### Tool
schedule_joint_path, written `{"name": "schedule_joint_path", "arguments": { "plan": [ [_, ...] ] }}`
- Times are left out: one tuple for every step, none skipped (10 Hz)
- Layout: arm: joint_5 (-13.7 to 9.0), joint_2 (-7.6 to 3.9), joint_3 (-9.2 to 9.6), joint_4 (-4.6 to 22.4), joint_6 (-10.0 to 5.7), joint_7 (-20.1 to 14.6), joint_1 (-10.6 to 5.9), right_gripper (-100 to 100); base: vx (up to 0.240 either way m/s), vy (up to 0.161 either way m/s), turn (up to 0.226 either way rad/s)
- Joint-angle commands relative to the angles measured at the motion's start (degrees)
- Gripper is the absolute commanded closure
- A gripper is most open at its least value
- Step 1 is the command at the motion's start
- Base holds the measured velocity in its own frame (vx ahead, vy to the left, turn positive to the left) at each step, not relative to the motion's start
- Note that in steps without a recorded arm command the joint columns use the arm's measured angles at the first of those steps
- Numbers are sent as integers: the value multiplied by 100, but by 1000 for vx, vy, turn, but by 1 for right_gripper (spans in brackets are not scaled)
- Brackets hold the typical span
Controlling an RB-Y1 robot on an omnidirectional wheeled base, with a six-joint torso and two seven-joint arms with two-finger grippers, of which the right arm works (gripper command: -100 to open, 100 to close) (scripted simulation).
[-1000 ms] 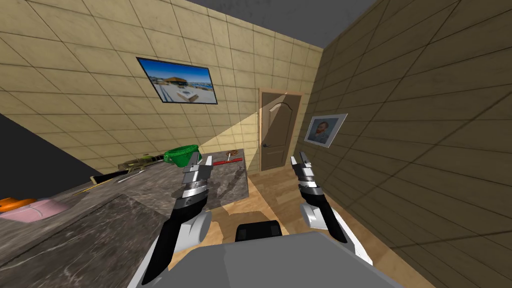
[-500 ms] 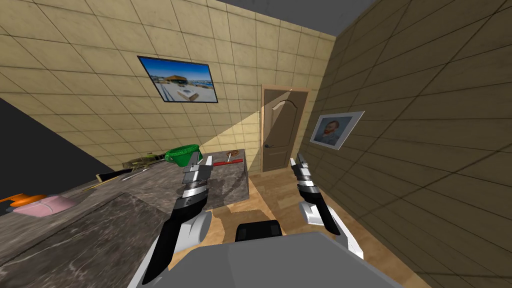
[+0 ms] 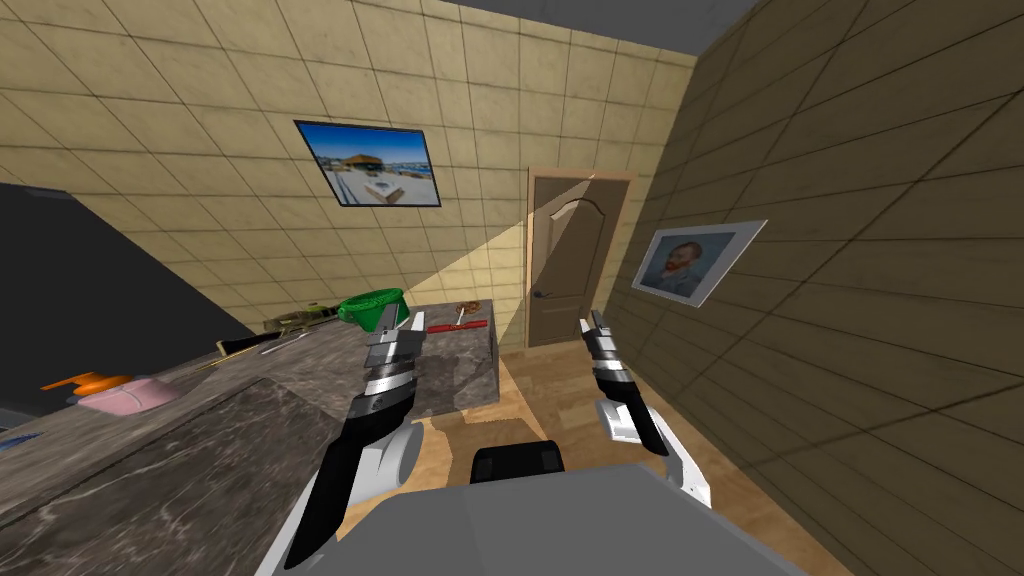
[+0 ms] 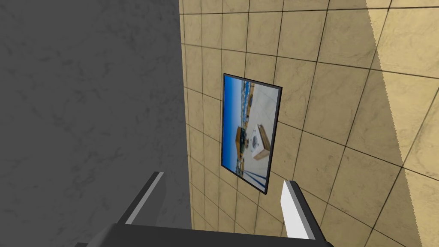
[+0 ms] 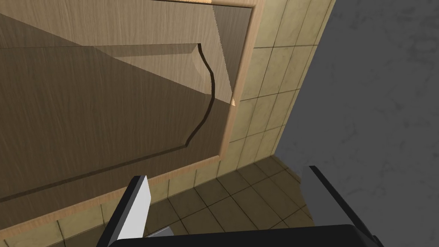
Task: Pull the door open
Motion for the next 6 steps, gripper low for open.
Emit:
{"name": "schedule_joint_path", "arguments": {
  "plan": [
    [-24,-25,-75,249,-38,32,-93,-100,81,-54,89],
    [-37,-36,-118,400,-50,57,-159,-100,82,-67,112],
    [-50,-47,-162,552,-62,81,-224,-100,95,-73,125],
    [-63,-58,-207,709,-74,106,-292,-100,90,-82,119],
    [-77,-68,-256,876,-87,133,-365,-100,81,-73,105],
    [-91,-78,-304,1044,-100,160,-438,-100,94,-54,159]
  ]
}}
